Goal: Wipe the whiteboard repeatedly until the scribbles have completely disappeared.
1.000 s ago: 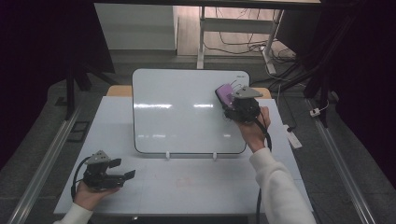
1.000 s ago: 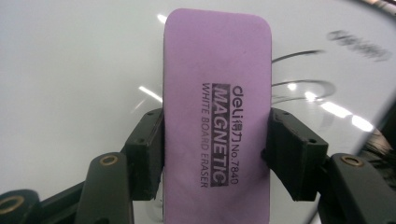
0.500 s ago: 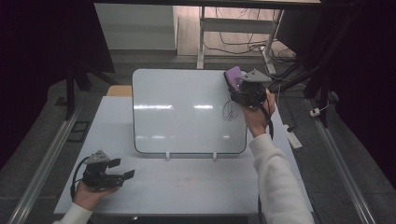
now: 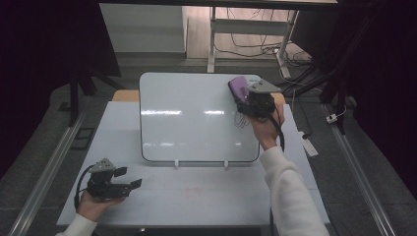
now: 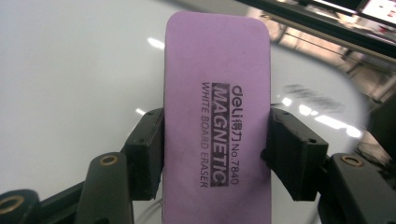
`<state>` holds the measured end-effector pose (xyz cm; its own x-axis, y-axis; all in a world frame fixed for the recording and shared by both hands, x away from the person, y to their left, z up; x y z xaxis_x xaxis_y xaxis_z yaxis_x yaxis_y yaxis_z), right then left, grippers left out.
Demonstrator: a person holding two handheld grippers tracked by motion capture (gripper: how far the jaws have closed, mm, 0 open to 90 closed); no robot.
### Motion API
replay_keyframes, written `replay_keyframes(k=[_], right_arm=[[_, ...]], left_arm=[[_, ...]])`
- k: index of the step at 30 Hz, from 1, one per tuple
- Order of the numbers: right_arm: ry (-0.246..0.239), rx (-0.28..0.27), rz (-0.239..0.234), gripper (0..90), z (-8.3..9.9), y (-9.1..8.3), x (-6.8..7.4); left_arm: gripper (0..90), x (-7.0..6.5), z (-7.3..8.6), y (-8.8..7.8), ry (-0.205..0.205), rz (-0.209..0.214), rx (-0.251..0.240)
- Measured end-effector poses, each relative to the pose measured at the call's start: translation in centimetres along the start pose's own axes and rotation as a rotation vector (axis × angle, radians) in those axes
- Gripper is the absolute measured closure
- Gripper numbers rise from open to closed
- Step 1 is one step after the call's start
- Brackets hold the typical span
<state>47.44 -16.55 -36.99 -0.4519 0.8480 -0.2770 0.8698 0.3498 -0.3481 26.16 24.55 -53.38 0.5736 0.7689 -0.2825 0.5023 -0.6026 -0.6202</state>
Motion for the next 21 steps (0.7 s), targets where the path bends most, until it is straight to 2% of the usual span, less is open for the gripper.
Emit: replay_keyframes(k=[5,7,9,10,13,16,18,20,21], right_arm=[[0.028,-0.007,0.071,40.7,-1.2,0.2,-1.8],[0.037,-0.005,0.073,40.7,-1.3,0.4,-1.9],[0.020,-0.001,0.088,40.7,-1.3,0.5,-1.6],[0.005,0.002,0.083,40.7,-1.2,0.5,-1.4],[-0.032,0.032,0.002,40.8,-1.0,0.5,0.1],[-0.095,0.049,-0.043,40.8,-0.1,0.4,2.2],[-0.125,0.050,-0.056,40.8,0.6,0.2,3.2],[-0.139,0.042,-0.055,40.8,0.8,0.1,3.3],[-0.117,0.042,-0.065,40.8,0.7,0.1,3.0]], left_arm=[[18.3,0.1,0.0,0.0,-0.002,0.002,0.000],[18.3,0.1,0.0,-0.1,-0.001,0.003,-0.002],[18.3,0.1,0.0,-0.1,-0.003,0.001,-0.003],[18.3,0.1,0.0,-0.1,-0.004,0.001,-0.003],[18.3,0.2,0.0,0.0,-0.007,0.001,-0.003],[18.3,0.2,0.0,0.0,-0.003,0.000,0.002],[18.3,0.1,0.0,0.0,-0.002,0.001,0.003],[18.3,0.1,0.0,0.0,-0.001,0.000,0.002],[18.3,0.0,0.0,0.0,-0.001,0.001,0.002]])
Point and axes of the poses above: each handheld gripper's, and its own axes: y roughly forward along the jaws, z roughly out of its underside, x roughly to its left, the point moved 3 cm from there along y, roughly forward along the jaws, and after that the axes turned 3 degrees about z, right-handed, at the moved point
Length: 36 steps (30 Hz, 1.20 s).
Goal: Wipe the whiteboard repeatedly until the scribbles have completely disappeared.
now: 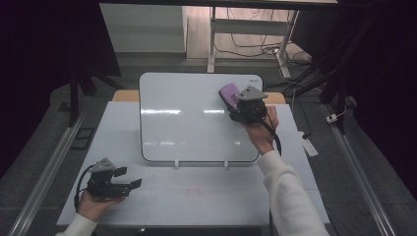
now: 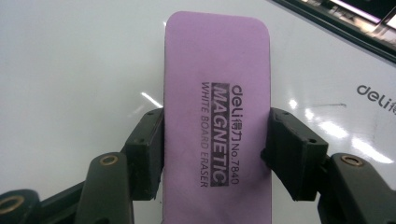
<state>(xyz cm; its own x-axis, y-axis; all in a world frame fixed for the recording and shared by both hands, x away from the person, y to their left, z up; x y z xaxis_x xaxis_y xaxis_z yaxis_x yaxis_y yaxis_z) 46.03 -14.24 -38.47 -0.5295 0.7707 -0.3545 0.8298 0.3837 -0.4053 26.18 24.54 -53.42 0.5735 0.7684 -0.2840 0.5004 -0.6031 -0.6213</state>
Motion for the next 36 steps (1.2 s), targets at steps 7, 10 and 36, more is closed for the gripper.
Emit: replay_keyframes(k=[7,10,36], right_arm=[[0.073,-0.023,0.081,40.7,-1.1,0.0,-3.1],[0.092,-0.032,0.108,40.7,-1.4,0.0,-4.1],[-0.007,0.006,-0.014,40.8,5.4,-2.0,1.9]], left_arm=[[18.3,0.1,0.0,0.0,-0.003,0.000,-0.001],[18.3,0.1,0.1,0.0,-0.003,0.001,0.000],[18.2,-0.1,0.0,0.0,0.006,0.003,0.000]])
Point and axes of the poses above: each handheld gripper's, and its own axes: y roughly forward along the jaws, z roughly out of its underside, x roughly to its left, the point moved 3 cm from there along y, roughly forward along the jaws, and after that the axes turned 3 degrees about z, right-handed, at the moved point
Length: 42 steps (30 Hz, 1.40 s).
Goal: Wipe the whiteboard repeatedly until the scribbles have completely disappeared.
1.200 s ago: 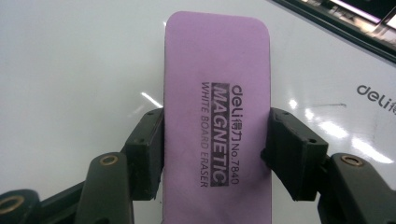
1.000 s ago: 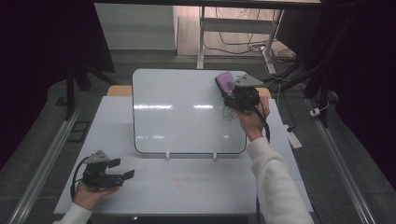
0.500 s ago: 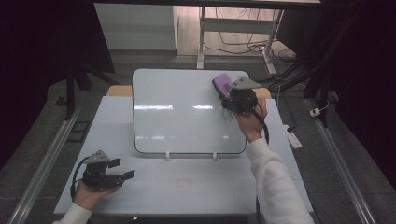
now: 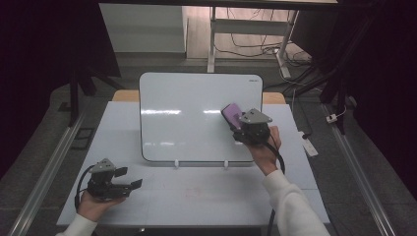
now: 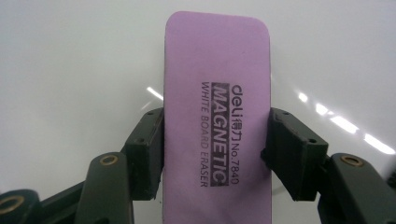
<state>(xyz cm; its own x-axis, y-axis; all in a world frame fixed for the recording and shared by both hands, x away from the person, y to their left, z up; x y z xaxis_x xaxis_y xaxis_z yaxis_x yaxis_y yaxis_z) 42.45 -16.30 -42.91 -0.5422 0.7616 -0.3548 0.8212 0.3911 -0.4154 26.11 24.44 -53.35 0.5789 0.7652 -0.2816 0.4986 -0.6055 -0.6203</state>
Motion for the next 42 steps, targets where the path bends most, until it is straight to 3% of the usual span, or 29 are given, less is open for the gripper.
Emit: replay_keyframes(k=[5,7,9,11,17,20,23,28,32,34,37,40,42], right_arm=[[0.057,-0.014,0.053,40.8,-0.6,-0.1,-2.5],[0.065,-0.017,0.056,40.8,-0.6,-0.1,-2.7],[0.041,-0.024,0.080,40.8,-0.4,-0.2,-2.1],[0.044,-0.020,0.054,40.8,0.1,-0.2,-1.1],[-0.034,0.008,-0.015,40.9,2.2,-0.3,3.1],[-0.087,0.025,-0.026,40.9,2.7,-0.5,4.2],[-0.051,0.027,-0.048,40.9,2.5,-0.4,3.5],[-0.031,0.014,0.020,40.8,0.8,-0.2,1.3],[0.028,-0.006,0.069,40.8,-0.8,0.0,-1.4],[0.043,-0.009,0.080,40.8,-1.3,0.2,-2.1],[0.000,0.009,0.123,40.9,-1.5,0.5,-1.4],[-0.017,0.014,0.069,40.9,-1.4,0.5,0.1],[-0.078,0.024,0.071,40.9,-1.2,0.6,1.2]], left_arm=[[18.2,0.0,0.0,0.0,0.000,-0.002,0.002],[18.2,0.0,0.0,0.0,0.000,-0.001,0.002],[18.3,0.1,0.0,0.0,-0.003,0.000,0.001],[18.3,0.1,0.0,0.0,-0.003,0.000,0.002],[18.2,0.0,0.0,0.1,0.001,-0.001,0.004],[18.2,-0.2,0.0,0.1,0.003,0.000,0.004],[18.2,-0.2,0.0,0.2,0.005,0.001,0.006],[18.2,-0.1,0.0,0.1,0.003,0.002,0.004],[18.2,0.0,0.0,0.1,0.001,0.001,0.003],[18.3,0.1,0.1,0.1,-0.001,0.001,0.004],[18.2,0.1,0.1,0.1,0.000,0.001,0.004],[18.2,0.1,0.0,0.1,0.000,0.001,0.004],[18.2,0.0,0.1,0.1,0.002,0.000,0.006]])
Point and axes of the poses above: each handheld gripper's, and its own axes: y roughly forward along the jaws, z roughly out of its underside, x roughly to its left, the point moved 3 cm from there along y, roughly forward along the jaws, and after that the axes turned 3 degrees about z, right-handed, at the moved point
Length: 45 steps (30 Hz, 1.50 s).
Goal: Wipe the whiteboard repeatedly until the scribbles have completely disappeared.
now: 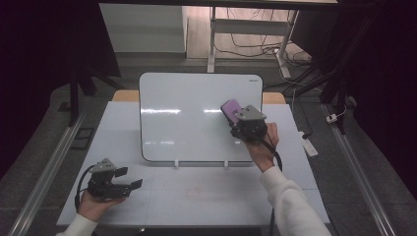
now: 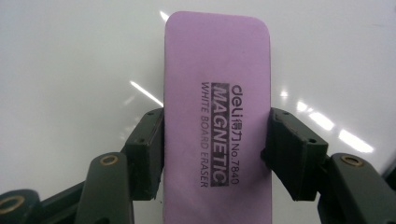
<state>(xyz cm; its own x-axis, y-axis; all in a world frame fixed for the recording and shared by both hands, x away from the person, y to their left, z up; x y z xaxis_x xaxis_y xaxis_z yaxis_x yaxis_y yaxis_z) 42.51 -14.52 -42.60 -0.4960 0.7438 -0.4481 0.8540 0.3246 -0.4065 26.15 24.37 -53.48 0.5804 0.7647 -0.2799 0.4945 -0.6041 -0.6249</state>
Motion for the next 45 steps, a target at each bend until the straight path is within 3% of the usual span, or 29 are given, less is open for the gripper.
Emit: replay_keyframes(k=[1,2,4,13,17,20,22,24,29,34,38,42,45], right_arm=[[-0.030,0.004,0.015,40.9,0.0,0.1,0.2],[-0.025,0.006,0.009,40.8,-0.1,0.1,0.1],[0.003,0.002,0.002,40.9,-0.5,0.2,-0.7],[0.090,-0.011,0.108,40.8,-3.6,1.1,-6.3],[0.135,-0.011,0.114,40.8,-4.0,1.3,-7.6],[0.123,-0.014,0.123,40.8,-3.9,1.2,-7.1],[0.123,-0.010,0.090,40.9,-3.4,1.1,-6.4],[0.084,-0.003,0.067,40.8,-2.7,0.9,-5.2],[0.055,0.013,-0.024,40.9,-0.4,0.1,-1.8],[0.015,0.024,-0.083,40.9,1.6,-0.5,1.2],[0.038,0.033,-0.127,40.9,2.0,-0.9,1.3],[0.094,-0.031,-0.153,40.8,1.5,-2.5,0.7],[0.103,-0.051,-0.180,40.8,1.6,-3.6,1.0]], left_arm=[[18.2,0.0,0.0,0.0,0.002,0.000,0.001],[18.2,-0.1,0.0,0.0,0.003,0.000,0.000],[18.2,-0.1,0.0,0.0,0.001,0.000,0.001],[18.2,0.0,0.0,0.0,0.002,0.004,0.000],[18.2,0.0,0.0,0.0,0.004,0.004,0.000],[18.2,0.0,0.0,0.0,0.006,0.006,-0.001],[18.2,-0.1,-0.1,0.0,0.005,0.006,-0.001],[18.2,-0.1,-0.1,0.0,0.007,0.005,-0.001],[18.2,-0.2,-0.1,0.1,0.007,0.003,-0.001],[18.2,-0.3,-0.1,0.1,0.009,0.003,0.001],[18.2,-0.4,-0.1,0.1,0.010,0.003,0.001],[18.2,-0.1,-0.1,0.2,0.003,0.005,0.003],[18.2,-0.1,-0.1,0.2,0.005,0.007,0.003]])
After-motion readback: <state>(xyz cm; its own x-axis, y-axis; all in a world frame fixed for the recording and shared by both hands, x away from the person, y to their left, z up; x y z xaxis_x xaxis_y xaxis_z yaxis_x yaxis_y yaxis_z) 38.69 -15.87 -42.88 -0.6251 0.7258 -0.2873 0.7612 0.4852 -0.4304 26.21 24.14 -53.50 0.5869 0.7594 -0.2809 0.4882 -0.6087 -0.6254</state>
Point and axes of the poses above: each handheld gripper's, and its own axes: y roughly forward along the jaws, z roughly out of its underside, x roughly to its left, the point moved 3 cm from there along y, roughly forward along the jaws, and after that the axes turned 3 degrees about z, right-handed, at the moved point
